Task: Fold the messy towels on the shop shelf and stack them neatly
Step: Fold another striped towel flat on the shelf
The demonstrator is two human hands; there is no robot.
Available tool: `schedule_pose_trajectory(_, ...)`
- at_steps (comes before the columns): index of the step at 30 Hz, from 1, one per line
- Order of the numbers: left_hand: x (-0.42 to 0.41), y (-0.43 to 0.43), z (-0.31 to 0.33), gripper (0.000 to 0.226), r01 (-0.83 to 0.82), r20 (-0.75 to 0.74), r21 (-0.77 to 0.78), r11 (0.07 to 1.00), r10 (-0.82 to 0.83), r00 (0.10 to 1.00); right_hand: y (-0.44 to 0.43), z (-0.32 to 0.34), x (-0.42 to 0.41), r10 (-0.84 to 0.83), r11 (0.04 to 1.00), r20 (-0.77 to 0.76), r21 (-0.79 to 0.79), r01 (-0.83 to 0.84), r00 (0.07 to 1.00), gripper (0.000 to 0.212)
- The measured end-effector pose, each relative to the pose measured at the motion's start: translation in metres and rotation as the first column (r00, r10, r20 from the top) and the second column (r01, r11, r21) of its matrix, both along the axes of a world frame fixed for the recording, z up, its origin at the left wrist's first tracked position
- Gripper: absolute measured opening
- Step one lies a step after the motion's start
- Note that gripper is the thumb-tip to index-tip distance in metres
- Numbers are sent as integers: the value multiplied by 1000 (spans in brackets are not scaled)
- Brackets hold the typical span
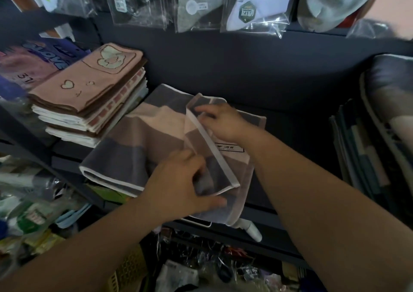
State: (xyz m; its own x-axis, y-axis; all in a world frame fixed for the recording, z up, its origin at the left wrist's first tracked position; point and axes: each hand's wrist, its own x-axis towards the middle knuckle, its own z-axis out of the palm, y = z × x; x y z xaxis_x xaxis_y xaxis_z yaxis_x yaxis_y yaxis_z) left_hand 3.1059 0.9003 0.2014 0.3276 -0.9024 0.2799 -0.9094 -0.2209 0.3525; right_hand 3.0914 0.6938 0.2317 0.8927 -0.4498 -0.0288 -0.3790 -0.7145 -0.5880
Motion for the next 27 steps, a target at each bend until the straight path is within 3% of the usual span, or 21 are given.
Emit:
schedule_pose_trajectory(2,-6,1,-8,64,48,133,105,993,-62,989,8,6,13,46,990,-171,-123,-67,984,43)
schedule_pose_trajectory(5,-7,4,-14,47,76,215,108,991,-97,972,20,15,20,73,963,-389,-212,-166,919,44)
schedule_pose_trajectory(10,-6,10,-17,15,178,249,51,983,-185,951,23,10,29,113,951,-408,-221,-218,906,37)
schedule_pose_trajectory(13,-2,11,-16,12,189,213,40,981,-194,958,20,0,37,79,968,-368,-194,-160,927,38)
schedule_pose_trajectory(15,0,12,-12,12,189,153,32,981,-192,969,19,-2,39,59,990,-272,-105,-90,960,38)
schedule_pose_trajectory(17,2,13,-4,8,187,66,-25,982,-185,980,19,5,32,-25,994,6,109,24,1000,33)
schedule_pose_trajectory(19,1,15,6,10,192,-10,-86,978,-194,981,15,16,11,-263,914,274,379,148,925,26)
schedule_pose_trajectory(20,0,16,10,10,206,-38,-109,972,-211,977,11,21,-4,-385,853,333,483,195,860,23)
schedule_pose_trajectory(24,-18,15,14,13,331,-91,-108,938,-341,936,-9,19,-68,-712,618,339,718,321,615,17)
schedule_pose_trajectory(27,-28,8,-1,18,407,-44,42,912,-405,913,-21,-1,-94,-801,525,244,725,446,546,20)
